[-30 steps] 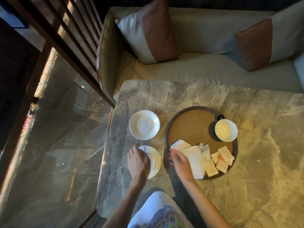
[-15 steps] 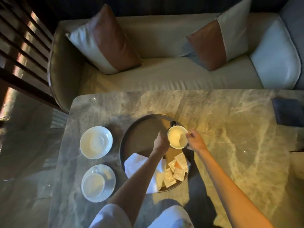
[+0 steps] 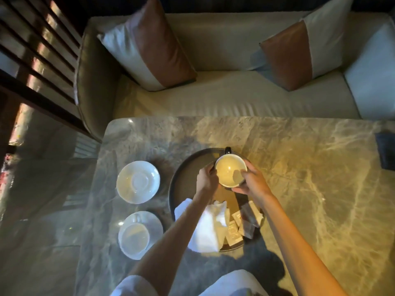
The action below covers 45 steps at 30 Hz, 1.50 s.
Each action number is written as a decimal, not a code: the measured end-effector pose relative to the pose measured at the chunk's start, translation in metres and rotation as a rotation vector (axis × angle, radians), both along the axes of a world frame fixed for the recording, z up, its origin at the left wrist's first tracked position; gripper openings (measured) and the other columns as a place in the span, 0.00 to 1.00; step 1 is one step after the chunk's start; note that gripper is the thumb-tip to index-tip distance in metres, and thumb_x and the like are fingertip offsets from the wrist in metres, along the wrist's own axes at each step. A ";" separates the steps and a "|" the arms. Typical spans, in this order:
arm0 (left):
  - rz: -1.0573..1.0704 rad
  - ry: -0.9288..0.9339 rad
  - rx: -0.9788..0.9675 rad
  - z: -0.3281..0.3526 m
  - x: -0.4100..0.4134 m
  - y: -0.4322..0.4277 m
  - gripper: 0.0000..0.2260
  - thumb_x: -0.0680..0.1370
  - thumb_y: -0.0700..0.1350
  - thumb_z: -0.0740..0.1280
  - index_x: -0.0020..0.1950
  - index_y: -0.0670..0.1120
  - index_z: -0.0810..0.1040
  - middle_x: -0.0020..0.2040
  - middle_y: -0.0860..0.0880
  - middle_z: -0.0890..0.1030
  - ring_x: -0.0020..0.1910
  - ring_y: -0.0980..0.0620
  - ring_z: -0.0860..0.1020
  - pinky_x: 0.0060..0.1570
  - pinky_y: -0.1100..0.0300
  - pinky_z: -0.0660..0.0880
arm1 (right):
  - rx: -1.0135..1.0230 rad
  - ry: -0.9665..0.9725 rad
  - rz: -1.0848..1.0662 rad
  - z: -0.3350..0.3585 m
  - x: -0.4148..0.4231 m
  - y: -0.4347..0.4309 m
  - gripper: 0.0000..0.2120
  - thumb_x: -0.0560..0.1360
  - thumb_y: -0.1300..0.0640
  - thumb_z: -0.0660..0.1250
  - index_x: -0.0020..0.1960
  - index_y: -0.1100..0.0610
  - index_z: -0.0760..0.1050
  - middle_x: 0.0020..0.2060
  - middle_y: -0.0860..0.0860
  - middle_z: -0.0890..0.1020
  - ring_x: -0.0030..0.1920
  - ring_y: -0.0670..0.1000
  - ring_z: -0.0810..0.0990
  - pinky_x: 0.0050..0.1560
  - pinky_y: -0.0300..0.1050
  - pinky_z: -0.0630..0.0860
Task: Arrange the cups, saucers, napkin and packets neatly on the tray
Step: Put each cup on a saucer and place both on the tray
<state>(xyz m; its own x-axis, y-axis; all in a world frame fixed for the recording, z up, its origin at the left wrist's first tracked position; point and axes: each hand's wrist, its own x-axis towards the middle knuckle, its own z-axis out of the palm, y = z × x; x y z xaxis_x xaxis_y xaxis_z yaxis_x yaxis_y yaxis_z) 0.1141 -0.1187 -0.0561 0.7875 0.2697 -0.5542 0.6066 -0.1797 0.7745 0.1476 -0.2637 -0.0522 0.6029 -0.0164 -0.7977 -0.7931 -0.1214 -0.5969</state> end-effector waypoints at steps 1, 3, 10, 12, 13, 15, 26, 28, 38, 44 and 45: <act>0.028 -0.010 -0.039 0.008 0.000 0.019 0.17 0.77 0.40 0.59 0.62 0.49 0.80 0.52 0.42 0.84 0.49 0.39 0.83 0.45 0.44 0.82 | 0.027 -0.008 0.004 0.004 0.002 0.019 0.20 0.81 0.60 0.57 0.68 0.43 0.72 0.55 0.54 0.76 0.59 0.63 0.79 0.44 0.54 0.84; 0.110 -0.012 -0.106 0.018 -0.003 0.064 0.20 0.75 0.42 0.57 0.63 0.51 0.79 0.54 0.41 0.83 0.50 0.40 0.83 0.47 0.41 0.82 | 0.095 -0.002 0.000 0.010 0.002 0.063 0.19 0.82 0.55 0.57 0.72 0.45 0.69 0.61 0.55 0.75 0.60 0.62 0.79 0.48 0.56 0.83; 0.383 0.111 -0.322 0.012 -0.048 0.216 0.12 0.81 0.47 0.60 0.63 0.50 0.75 0.59 0.45 0.75 0.58 0.40 0.78 0.40 0.53 0.80 | 0.351 0.154 0.025 0.014 -0.032 0.222 0.30 0.80 0.33 0.42 0.68 0.47 0.71 0.69 0.57 0.73 0.65 0.64 0.76 0.60 0.63 0.75; 0.399 0.144 -0.332 0.010 -0.059 0.242 0.14 0.79 0.45 0.58 0.63 0.53 0.76 0.60 0.45 0.75 0.60 0.39 0.77 0.41 0.53 0.79 | 0.340 0.194 0.026 0.009 -0.043 0.248 0.33 0.79 0.31 0.43 0.73 0.48 0.68 0.73 0.59 0.69 0.67 0.66 0.74 0.61 0.62 0.75; 0.371 0.158 -0.338 0.008 -0.064 0.252 0.16 0.78 0.42 0.57 0.62 0.55 0.76 0.59 0.45 0.76 0.61 0.39 0.76 0.42 0.53 0.79 | 0.331 0.208 0.026 0.007 -0.048 0.257 0.34 0.78 0.31 0.43 0.75 0.48 0.66 0.75 0.58 0.67 0.67 0.67 0.74 0.61 0.62 0.75; 0.313 0.176 -0.352 0.006 -0.073 0.265 0.21 0.73 0.38 0.57 0.61 0.58 0.74 0.57 0.46 0.76 0.60 0.41 0.75 0.42 0.55 0.79 | 0.328 0.229 0.020 0.002 -0.056 0.270 0.35 0.77 0.30 0.44 0.77 0.47 0.62 0.77 0.57 0.62 0.68 0.68 0.73 0.63 0.64 0.75; 0.257 0.189 -0.398 -0.011 -0.097 0.278 0.26 0.61 0.39 0.58 0.46 0.68 0.77 0.49 0.52 0.77 0.49 0.50 0.75 0.43 0.53 0.78 | 0.261 0.272 -0.001 -0.020 -0.073 0.287 0.35 0.75 0.28 0.49 0.72 0.46 0.70 0.70 0.61 0.71 0.65 0.68 0.74 0.58 0.66 0.78; 0.269 0.200 -0.397 -0.011 -0.097 0.277 0.27 0.60 0.38 0.57 0.47 0.67 0.76 0.49 0.50 0.76 0.50 0.47 0.74 0.45 0.50 0.78 | 0.246 0.275 0.013 -0.019 -0.074 0.287 0.34 0.76 0.28 0.48 0.73 0.46 0.69 0.69 0.61 0.72 0.65 0.67 0.75 0.52 0.62 0.81; 0.194 0.172 -0.352 -0.002 -0.099 0.271 0.34 0.63 0.41 0.59 0.70 0.47 0.63 0.66 0.42 0.69 0.66 0.41 0.69 0.56 0.37 0.77 | 0.172 0.264 0.073 -0.019 -0.073 0.283 0.28 0.79 0.32 0.47 0.70 0.45 0.68 0.58 0.57 0.73 0.60 0.63 0.76 0.47 0.56 0.81; 0.204 0.187 -0.340 -0.003 -0.101 0.271 0.33 0.64 0.41 0.57 0.70 0.49 0.63 0.64 0.45 0.69 0.64 0.40 0.70 0.55 0.37 0.77 | 0.162 0.254 0.106 -0.027 -0.076 0.282 0.28 0.79 0.33 0.49 0.70 0.47 0.69 0.62 0.59 0.77 0.62 0.64 0.79 0.58 0.62 0.79; 0.202 0.182 -0.339 -0.003 -0.102 0.271 0.32 0.64 0.41 0.57 0.70 0.49 0.64 0.64 0.44 0.70 0.64 0.40 0.71 0.55 0.37 0.77 | 0.159 0.256 0.116 -0.028 -0.076 0.282 0.29 0.79 0.32 0.48 0.71 0.47 0.68 0.63 0.59 0.77 0.62 0.64 0.79 0.59 0.62 0.79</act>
